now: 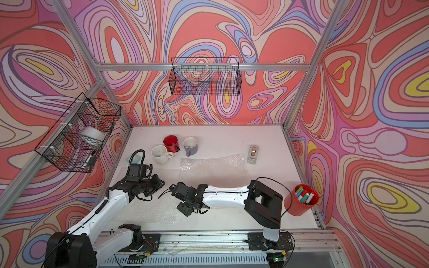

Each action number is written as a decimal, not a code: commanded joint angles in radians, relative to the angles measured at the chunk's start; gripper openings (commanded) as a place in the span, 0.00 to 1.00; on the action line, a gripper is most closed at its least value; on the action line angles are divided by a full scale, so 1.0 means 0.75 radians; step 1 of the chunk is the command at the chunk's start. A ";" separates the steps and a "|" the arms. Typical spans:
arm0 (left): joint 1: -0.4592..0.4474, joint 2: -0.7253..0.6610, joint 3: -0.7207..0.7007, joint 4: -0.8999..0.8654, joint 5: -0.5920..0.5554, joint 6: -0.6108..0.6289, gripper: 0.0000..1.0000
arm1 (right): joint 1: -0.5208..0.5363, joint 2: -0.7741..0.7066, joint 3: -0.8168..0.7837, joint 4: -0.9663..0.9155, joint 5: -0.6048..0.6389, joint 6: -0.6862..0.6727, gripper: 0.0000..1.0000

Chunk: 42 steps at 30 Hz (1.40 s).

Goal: Wrap mugs in bubble wrap
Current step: Pick up the bubble wrap from the bubble wrap, then pick up the bubble wrap from the center of the board.

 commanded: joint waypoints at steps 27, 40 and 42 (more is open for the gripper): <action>-0.207 0.135 -0.041 0.077 0.083 -0.035 0.31 | -0.233 -0.542 -0.309 0.304 0.099 0.361 0.00; -0.283 0.420 0.058 0.201 0.047 -0.048 0.32 | -0.324 -0.619 -0.360 0.286 0.063 0.395 0.00; -0.294 0.450 0.057 0.245 0.062 -0.058 0.32 | -0.324 -0.621 -0.360 0.279 0.072 0.393 0.00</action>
